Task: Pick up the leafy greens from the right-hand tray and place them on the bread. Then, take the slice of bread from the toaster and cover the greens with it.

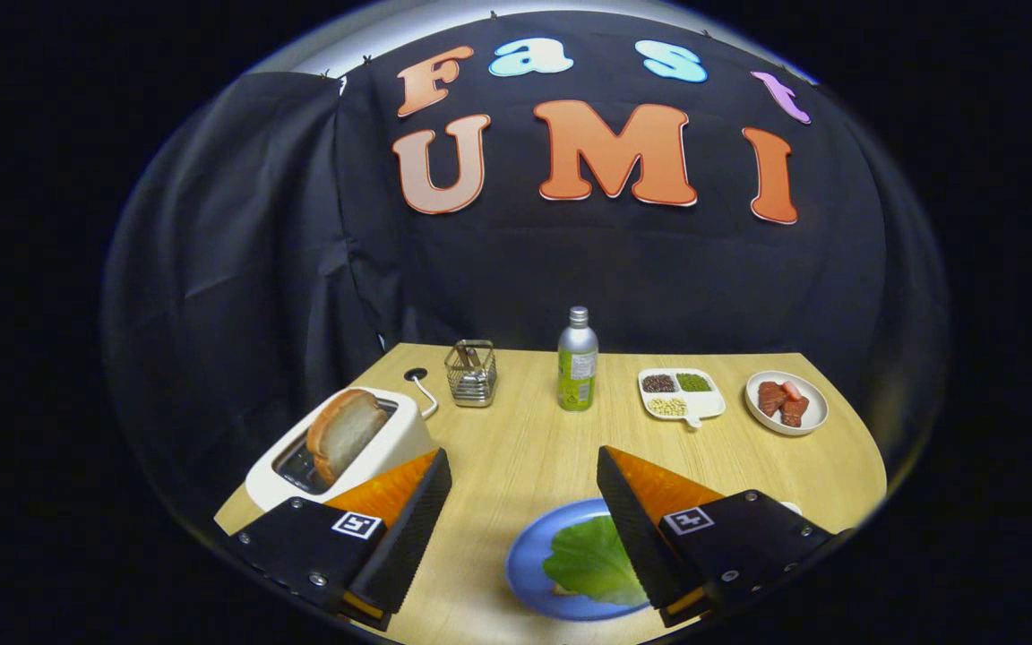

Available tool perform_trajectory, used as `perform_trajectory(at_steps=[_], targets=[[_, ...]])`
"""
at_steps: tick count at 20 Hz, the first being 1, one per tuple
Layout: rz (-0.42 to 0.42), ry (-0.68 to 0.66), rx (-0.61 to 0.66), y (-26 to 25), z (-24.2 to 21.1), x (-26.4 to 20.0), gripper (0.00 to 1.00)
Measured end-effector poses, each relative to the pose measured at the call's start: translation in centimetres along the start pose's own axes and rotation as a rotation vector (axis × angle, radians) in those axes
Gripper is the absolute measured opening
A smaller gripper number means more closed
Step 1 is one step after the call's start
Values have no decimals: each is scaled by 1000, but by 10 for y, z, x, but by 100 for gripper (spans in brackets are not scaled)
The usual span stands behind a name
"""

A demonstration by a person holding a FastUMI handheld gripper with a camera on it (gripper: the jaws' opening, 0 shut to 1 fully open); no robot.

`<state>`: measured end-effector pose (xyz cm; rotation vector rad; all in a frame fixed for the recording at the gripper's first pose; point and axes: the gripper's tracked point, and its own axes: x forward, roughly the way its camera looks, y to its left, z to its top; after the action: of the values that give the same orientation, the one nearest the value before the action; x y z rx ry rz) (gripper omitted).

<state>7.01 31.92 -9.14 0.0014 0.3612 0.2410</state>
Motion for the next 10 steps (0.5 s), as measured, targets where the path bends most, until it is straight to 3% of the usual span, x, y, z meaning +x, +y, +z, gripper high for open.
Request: perform_trajectory(at_steps=[10], targets=[[52, -14, -2, 78, 32, 30, 98]])
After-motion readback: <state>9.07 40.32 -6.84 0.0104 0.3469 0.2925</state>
